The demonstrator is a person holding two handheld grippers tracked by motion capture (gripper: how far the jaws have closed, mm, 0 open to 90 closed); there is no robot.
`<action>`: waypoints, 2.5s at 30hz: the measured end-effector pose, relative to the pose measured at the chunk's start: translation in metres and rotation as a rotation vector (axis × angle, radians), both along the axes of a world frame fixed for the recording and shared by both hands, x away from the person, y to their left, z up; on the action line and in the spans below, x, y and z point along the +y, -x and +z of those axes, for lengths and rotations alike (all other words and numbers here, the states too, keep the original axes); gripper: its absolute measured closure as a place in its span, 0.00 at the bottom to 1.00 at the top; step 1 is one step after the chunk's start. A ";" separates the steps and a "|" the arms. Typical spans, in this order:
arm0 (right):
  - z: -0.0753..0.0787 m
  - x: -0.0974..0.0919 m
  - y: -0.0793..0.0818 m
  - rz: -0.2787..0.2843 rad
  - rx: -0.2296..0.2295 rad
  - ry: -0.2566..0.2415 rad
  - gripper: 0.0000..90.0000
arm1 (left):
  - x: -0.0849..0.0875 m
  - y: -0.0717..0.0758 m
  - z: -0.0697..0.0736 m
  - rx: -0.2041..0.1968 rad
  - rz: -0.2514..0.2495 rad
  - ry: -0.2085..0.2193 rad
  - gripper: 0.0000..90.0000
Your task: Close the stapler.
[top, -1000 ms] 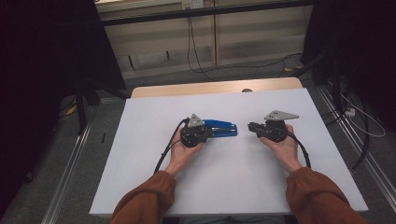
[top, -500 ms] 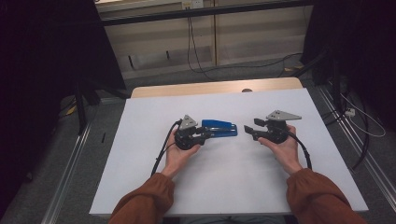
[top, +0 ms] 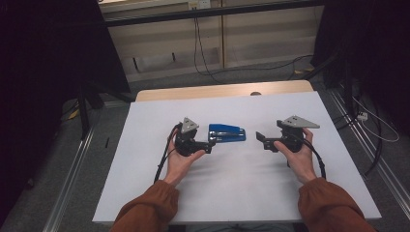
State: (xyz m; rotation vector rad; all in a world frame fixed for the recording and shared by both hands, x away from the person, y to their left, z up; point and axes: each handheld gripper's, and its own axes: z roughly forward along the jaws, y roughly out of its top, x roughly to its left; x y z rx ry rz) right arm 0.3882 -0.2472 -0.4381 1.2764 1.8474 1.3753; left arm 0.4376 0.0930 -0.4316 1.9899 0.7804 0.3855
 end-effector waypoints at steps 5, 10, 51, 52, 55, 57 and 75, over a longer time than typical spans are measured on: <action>0.001 0.000 0.006 0.018 -0.011 -0.012 0.04 | 0.002 0.007 0.003 -0.003 -0.007 0.059 0.04; 0.001 0.002 0.010 -0.004 -0.012 0.029 0.04 | 0.004 0.009 0.003 -0.019 -0.003 0.038 0.04; 0.008 -0.029 0.066 -0.108 -0.103 0.054 0.03 | 0.079 0.062 0.004 -0.093 0.157 0.043 0.05; 0.009 -0.030 0.068 -0.110 -0.107 0.051 0.03 | 0.081 0.064 0.004 -0.092 0.160 0.051 0.05; 0.009 -0.032 0.073 -0.118 -0.116 0.059 0.02 | 0.087 0.070 0.004 -0.110 0.213 0.086 0.05; 0.008 -0.033 0.076 -0.120 -0.113 0.063 0.02 | 0.092 0.074 0.005 -0.110 0.214 0.104 0.05; 0.009 -0.045 0.106 -0.155 -0.120 0.075 0.02 | 0.121 0.106 0.009 -0.161 0.282 0.081 0.05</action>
